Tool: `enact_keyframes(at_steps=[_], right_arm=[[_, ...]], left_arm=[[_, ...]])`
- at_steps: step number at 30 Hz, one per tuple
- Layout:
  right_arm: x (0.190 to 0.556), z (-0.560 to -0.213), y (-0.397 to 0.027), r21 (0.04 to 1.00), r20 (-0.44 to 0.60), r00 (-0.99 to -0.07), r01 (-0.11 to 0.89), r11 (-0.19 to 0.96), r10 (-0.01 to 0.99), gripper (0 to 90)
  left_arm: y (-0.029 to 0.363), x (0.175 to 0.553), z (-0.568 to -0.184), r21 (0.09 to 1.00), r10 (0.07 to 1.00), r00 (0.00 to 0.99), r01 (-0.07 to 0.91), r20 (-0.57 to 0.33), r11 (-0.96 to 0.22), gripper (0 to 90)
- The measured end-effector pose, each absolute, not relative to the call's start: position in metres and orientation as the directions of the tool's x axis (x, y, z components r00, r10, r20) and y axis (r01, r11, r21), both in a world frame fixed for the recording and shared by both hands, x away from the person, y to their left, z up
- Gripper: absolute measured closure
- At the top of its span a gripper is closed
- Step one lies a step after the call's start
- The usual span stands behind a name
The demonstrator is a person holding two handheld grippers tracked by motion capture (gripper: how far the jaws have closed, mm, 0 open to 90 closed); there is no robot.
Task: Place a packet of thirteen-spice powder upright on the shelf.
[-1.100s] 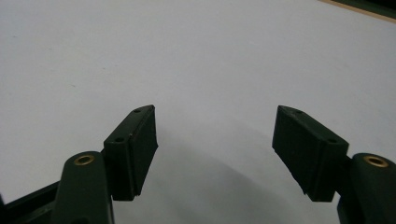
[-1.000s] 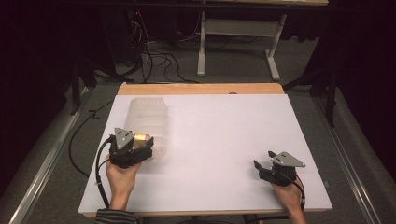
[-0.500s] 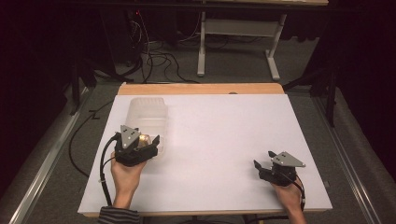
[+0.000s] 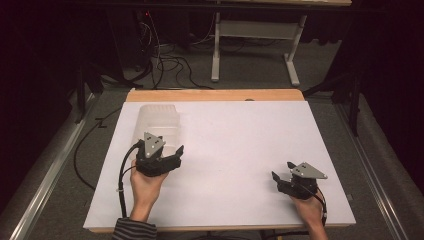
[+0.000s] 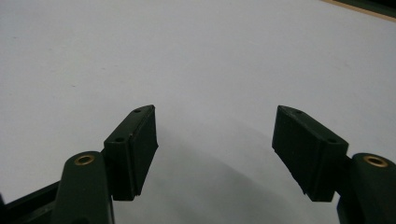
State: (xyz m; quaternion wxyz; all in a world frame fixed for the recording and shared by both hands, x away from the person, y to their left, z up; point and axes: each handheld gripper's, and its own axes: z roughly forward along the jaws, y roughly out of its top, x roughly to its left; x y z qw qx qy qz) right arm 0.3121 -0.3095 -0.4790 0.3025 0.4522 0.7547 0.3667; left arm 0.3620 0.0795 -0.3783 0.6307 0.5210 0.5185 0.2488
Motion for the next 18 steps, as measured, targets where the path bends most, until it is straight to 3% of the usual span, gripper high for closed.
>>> enact_keyframes(at_steps=[18], right_arm=[[0.314, -0.479, -0.313, 0.832, -0.088, -0.411, 0.47, 0.294, 0.907, 31.2]], left_arm=[[0.051, 0.357, -0.38, 0.915, 0.824, 0.409, 0.266, -0.393, 0.305, 27.2]])
